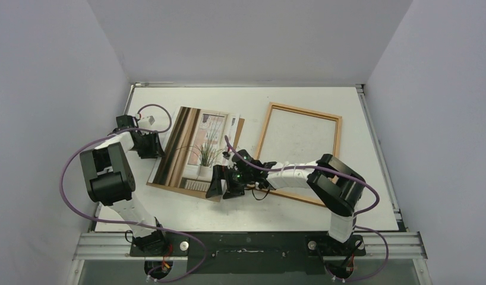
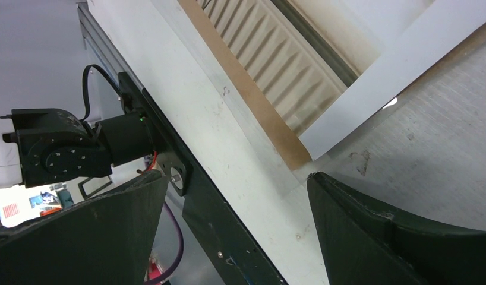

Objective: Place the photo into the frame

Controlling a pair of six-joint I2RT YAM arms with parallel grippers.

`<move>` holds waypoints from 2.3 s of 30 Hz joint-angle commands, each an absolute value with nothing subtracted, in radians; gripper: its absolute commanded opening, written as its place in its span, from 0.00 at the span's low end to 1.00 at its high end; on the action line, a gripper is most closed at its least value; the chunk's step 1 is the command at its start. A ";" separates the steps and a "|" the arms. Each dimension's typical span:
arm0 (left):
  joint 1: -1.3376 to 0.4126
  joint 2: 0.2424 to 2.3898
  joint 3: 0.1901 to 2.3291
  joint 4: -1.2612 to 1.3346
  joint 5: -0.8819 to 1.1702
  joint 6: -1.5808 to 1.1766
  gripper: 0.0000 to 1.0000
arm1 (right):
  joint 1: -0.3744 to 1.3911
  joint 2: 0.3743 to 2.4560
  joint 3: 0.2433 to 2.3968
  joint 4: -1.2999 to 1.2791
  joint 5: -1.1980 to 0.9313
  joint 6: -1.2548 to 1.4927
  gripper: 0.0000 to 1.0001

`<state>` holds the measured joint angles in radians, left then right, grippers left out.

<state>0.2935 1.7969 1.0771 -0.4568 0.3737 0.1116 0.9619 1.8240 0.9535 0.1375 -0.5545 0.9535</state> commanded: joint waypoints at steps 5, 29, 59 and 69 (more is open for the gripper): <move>0.282 1.799 1.029 -0.488 0.390 0.104 0.36 | 0.968 1.733 1.019 0.244 -0.536 0.965 0.91; 0.283 1.819 1.029 -0.516 0.452 0.065 0.34 | 0.951 1.832 0.988 0.283 -0.479 0.876 0.71; 0.284 1.808 1.098 -0.572 0.449 0.048 0.33 | 0.962 1.691 0.985 0.214 -0.429 0.818 0.10; 0.280 1.782 1.211 -0.647 0.470 0.041 0.35 | 0.945 1.618 1.116 0.041 -0.390 0.750 0.08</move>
